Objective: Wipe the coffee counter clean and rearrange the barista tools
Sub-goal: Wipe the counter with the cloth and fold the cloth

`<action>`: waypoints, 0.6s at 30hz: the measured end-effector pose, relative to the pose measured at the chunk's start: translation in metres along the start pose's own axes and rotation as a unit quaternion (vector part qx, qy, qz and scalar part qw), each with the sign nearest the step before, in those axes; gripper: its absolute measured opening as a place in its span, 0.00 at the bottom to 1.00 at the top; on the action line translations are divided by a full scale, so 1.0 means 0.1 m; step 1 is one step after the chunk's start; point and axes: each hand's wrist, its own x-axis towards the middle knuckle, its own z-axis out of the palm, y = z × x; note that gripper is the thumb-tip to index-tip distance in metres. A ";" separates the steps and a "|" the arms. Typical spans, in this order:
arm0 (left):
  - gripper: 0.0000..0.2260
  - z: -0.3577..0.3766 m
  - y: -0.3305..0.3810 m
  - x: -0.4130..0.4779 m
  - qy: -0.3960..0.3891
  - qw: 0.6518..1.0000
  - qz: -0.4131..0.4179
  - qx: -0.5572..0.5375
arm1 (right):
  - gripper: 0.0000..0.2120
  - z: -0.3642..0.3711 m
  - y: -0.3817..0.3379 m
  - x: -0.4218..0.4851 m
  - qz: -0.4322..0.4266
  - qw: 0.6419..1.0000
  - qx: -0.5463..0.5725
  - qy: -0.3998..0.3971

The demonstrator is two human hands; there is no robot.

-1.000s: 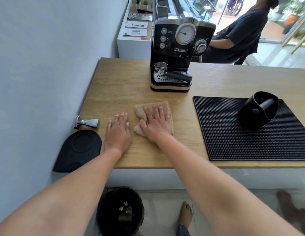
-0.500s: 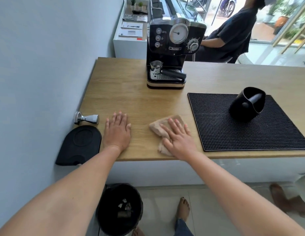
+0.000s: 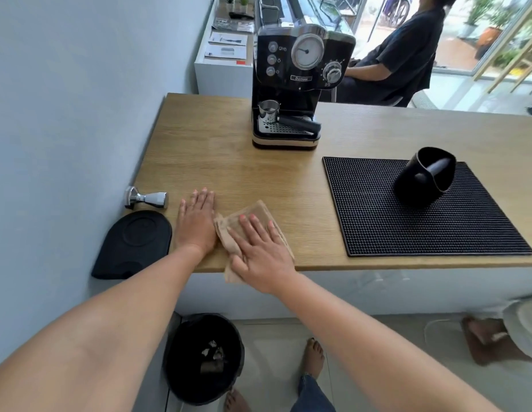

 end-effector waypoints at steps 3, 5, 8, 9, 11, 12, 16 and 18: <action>0.24 -0.01 0.06 -0.01 0.000 1.000 -0.014 -0.018 | 0.29 0.00 0.28 -0.37 -0.023 1.000 0.001 0.009; 0.24 -0.03 0.15 0.01 0.004 0.999 -0.031 -0.015 | 0.28 -0.07 0.51 -0.45 0.022 1.000 0.018 0.007; 0.25 -0.07 0.28 0.10 0.014 0.999 -0.048 -0.009 | 0.30 -0.17 0.80 -0.27 0.103 0.994 0.015 0.013; 0.25 -0.07 0.33 0.15 0.011 0.999 -0.042 -0.011 | 0.30 -0.20 0.88 -0.15 0.125 0.992 0.012 0.012; 0.25 -0.06 0.38 0.26 -0.005 0.999 -0.037 -0.012 | 0.29 -0.26 1.02 0.09 0.166 0.986 0.016 0.015; 0.25 -0.04 0.37 0.32 -0.009 0.999 -0.041 -0.008 | 0.29 -0.29 1.08 0.24 0.184 0.983 0.018 0.020; 0.26 0.01 0.23 0.40 -0.010 0.998 -0.065 0.021 | 0.30 -0.40 1.25 0.74 0.228 0.973 0.016 0.033; 0.25 0.03 0.22 0.41 -0.001 0.998 -0.066 0.022 | 0.31 -0.45 1.32 0.99 0.243 0.969 0.016 0.035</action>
